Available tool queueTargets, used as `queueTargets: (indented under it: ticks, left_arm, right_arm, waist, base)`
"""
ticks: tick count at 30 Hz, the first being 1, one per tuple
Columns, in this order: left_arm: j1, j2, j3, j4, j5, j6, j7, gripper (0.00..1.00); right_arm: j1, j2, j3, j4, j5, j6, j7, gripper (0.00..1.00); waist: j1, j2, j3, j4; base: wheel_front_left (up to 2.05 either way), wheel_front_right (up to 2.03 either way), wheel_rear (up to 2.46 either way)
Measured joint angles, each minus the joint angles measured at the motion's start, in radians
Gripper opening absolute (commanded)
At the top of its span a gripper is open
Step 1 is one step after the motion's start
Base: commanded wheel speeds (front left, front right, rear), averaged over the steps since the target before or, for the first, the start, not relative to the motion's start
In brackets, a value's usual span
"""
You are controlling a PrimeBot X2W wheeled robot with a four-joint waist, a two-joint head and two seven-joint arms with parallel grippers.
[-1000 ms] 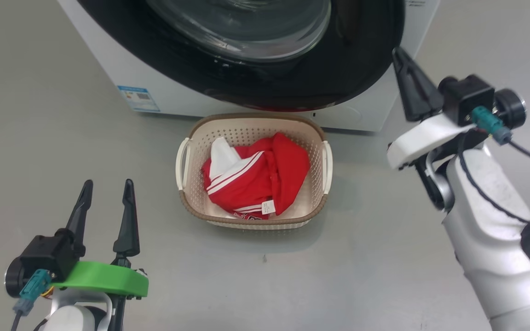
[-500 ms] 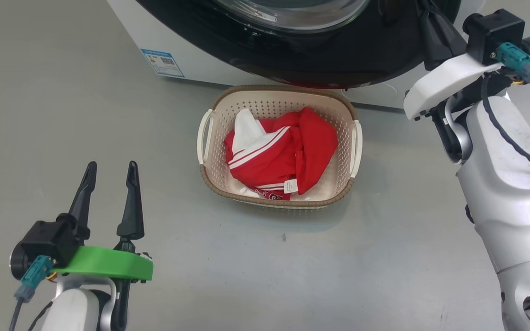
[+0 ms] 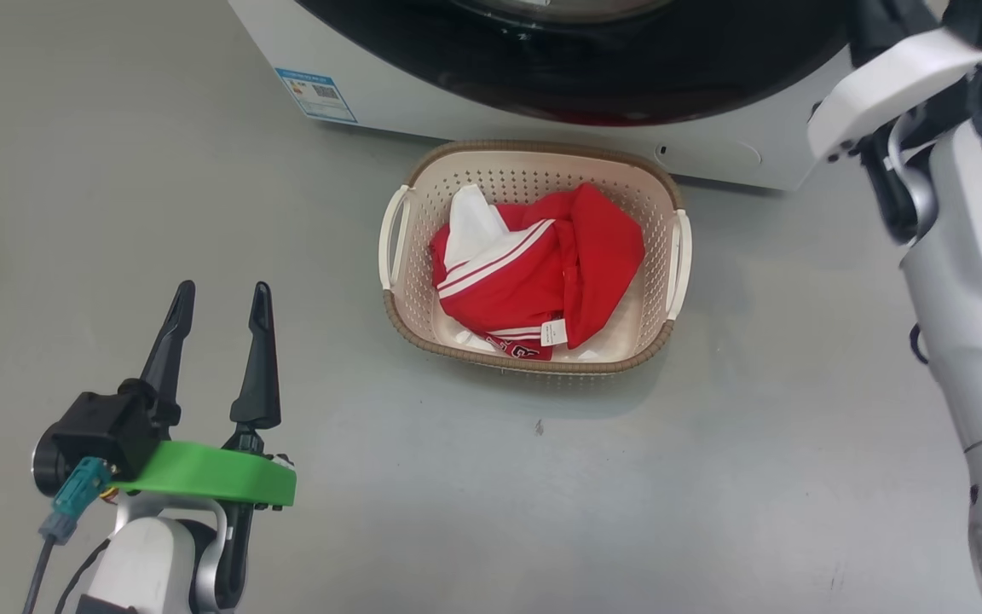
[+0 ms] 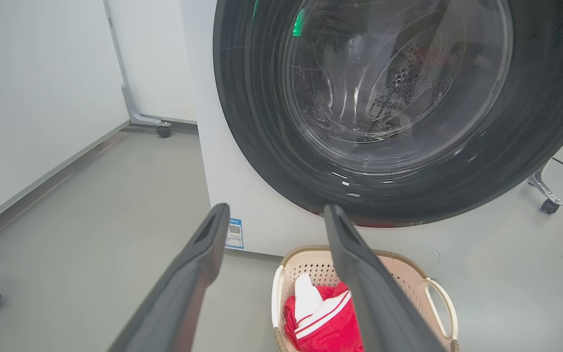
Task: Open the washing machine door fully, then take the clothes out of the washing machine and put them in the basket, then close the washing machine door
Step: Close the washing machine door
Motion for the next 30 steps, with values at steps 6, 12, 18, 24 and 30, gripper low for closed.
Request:
queueTargets:
  ticks: [6,12,18,24,30]
  left_arm:
    - [-0.017,-0.003,-0.012,0.01,0.0,-0.008,-0.007,1.0]
    - [-0.037,-0.005,-0.014,0.015,0.0,-0.009,-0.014,1.0]
    - [-0.054,-0.007,-0.016,0.03,-0.001,-0.017,-0.017,1.0]
    - [-0.061,-0.008,-0.013,0.046,-0.001,-0.017,-0.025,1.0]
    - [-0.071,-0.008,-0.012,0.065,0.002,-0.017,-0.026,1.0]
  right_arm:
    - [-0.083,-0.036,-0.022,0.035,0.002,0.0,-0.008,0.0]
    - [-0.136,-0.049,-0.037,0.065,0.007,-0.001,-0.02,0.0]
    - [-0.154,-0.038,-0.042,0.094,0.013,0.0,-0.041,0.0]
    - [-0.163,-0.031,-0.025,0.127,0.012,0.003,-0.052,0.0]
    - [-0.162,-0.016,-0.009,0.14,0.009,0.009,-0.061,0.0]
  waist:
    - [0.0,0.0,0.03,0.017]
    - [0.0,0.0,0.058,0.031]
    - [-0.0001,0.0,0.078,0.038]
    - [-0.0001,0.0,0.078,0.032]
    - [0.0,0.0,0.064,0.015]
  base:
    - [0.0,0.0,0.0]
    - [0.0,0.0,0.0]
    - [0.0,0.0,0.0]
    - [0.0,0.0,0.0]
    - [0.0,0.0,0.0]
